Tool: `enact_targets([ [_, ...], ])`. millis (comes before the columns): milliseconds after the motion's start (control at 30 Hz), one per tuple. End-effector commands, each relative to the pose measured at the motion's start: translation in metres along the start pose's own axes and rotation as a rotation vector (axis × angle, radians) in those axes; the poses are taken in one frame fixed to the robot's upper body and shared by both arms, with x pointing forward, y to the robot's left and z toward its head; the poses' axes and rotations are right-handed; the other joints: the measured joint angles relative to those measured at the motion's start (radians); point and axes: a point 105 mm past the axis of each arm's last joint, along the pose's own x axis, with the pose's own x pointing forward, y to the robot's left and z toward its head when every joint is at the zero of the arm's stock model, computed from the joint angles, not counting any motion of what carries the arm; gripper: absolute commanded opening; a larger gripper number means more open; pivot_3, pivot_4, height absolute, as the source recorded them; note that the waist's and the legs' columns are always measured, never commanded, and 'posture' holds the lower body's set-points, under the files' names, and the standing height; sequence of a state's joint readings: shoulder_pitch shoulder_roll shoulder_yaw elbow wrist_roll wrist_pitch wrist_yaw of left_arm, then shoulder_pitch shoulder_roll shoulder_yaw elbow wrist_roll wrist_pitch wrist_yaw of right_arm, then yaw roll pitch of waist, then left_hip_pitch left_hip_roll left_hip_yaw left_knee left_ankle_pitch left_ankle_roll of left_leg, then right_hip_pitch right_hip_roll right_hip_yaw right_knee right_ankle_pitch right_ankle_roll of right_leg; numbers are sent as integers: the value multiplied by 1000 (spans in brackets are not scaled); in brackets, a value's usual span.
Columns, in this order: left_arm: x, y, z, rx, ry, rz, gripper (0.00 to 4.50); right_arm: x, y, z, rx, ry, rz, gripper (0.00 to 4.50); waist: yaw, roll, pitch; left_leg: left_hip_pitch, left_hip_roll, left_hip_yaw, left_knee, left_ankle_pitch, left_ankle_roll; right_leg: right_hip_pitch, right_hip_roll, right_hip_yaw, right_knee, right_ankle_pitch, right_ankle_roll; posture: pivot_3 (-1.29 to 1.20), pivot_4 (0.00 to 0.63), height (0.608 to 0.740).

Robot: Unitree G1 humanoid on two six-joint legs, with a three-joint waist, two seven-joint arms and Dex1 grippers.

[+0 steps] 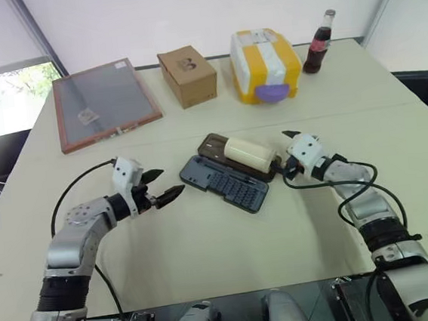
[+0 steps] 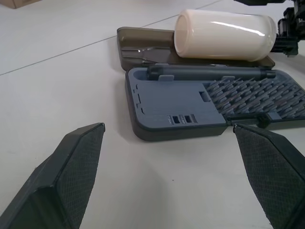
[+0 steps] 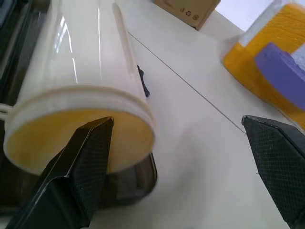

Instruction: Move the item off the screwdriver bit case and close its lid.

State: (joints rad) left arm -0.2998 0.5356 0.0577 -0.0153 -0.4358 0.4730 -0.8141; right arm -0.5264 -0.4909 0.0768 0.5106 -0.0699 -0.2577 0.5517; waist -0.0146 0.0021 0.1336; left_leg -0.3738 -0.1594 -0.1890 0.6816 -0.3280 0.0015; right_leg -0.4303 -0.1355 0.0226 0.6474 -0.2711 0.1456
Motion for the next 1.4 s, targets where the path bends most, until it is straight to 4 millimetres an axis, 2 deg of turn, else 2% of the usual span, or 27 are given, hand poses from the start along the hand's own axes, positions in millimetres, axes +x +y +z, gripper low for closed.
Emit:
enact_targets([
  [33, -3, 0, 9, 41, -23, 10, 4500, 10, 7, 18, -93, -65, 35, 3659, 0, 0, 0, 0, 0, 0, 0, 0, 0, 0, 0, 0, 0, 0, 0, 0, 150, 740],
  [133, -4, 2, 9, 41, -22, 22, 4500, 11, 10, 20, -128, -77, 47, 2210, 0, 0, 0, 0, 0, 0, 0, 0, 0, 0, 0, 0, 0, 0, 0, 0, 150, 740],
  [267, -4, 2, 7, 37, -21, 28, 4500, 10, 9, 24, -155, -90, 38, 15, 0, 0, 0, 0, 0, 0, 0, 0, 0, 0, 0, 0, 0, 0, 0, 0, 150, 740],
  [433, -4, 0, 4, 31, -18, 28, 4500, 7, 5, 31, -168, -105, 26, 15, 0, 0, 0, 0, 0, 0, 0, 0, 0, 0, 0, 0, 0, 0, 0, 0, 150, 740],
  [567, -3, 1, 5, 32, -19, 26, 4500, 1, -10, 42, -118, -133, -50, 15, 0, 0, 0, 0, 0, -1, 0, 0, 0, 0, 0, 0, 0, 0, 0, 0, 150, 740],
  [667, -3, 2, 12, 51, -29, 19, 4500, -16, -51, 51, -12, -146, -250, 15, 2, 0, 0, 0, 0, 0, 0, 0, 0, 0, 0, 0, 0, 0, 0, 0, 150, 740],
  [733, -3, 2, 15, 60, -35, 16, 4500, -26, -68, 53, 20, -139, -336, 15, 4, 0, 0, 0, 0, -1, 0, 0, 0, 0, 0, 0, 0, 0, 0, 0, 150, 740],
  [833, 3, -2, 28, 98, -55, -12, 4500, -70, -119, 33, 17, -21, -610, 15, 11, 0, 0, -1, 0, -1, 0, 0, 0, 0, 0, 0, 0, 0, 0, 0, 150, 740],
  [900, 9, -6, 33, 107, -67, -34, 4500, -93, -135, 14, -26, 82, -705, 15, 23, 0, 0, -1, -1, -1, 1, 0, 0, 0, 0, 0, 0, 0, 0, 0, 150, 740],
  [1067, 20, -16, 30, 114, -62, -85, 4500, -106, -135, -25, -147, 282, -690, 15, 5, 0, 0, 0, 0, 2, 0, 0, 0, 0, 0, 1, 0, 0, 0, 0, 150, 740],
  [1167, 22, -16, 27, 109, -62, -86, 4500, -108, -135, -41, -192, 355, -676, 15, -6, 0, 0, 0, 0, 3, 0, 0, 0, 0, 0, 1, 0, 0, 0, 0, 150, 740],
  [1300, 23, -17, 24, 105, -62, -89, 4500, -105, -132, -44, -270, 380, -619, 15, -5, 1, 0, 0, 1, 5, -1, 0, 0, -2, 0, 2, 0, 0, 0, 0, 150, 740],
  [1400, 23, -18, 23, 99, -63, -89, 4500, -108, -133, -46, -259, 395, -632, 15, -1, 1, 0, 0, 1, 5, 0, 0, 0, -1, 0, 2, 0, 0, 0, 0, 150, 740],
])
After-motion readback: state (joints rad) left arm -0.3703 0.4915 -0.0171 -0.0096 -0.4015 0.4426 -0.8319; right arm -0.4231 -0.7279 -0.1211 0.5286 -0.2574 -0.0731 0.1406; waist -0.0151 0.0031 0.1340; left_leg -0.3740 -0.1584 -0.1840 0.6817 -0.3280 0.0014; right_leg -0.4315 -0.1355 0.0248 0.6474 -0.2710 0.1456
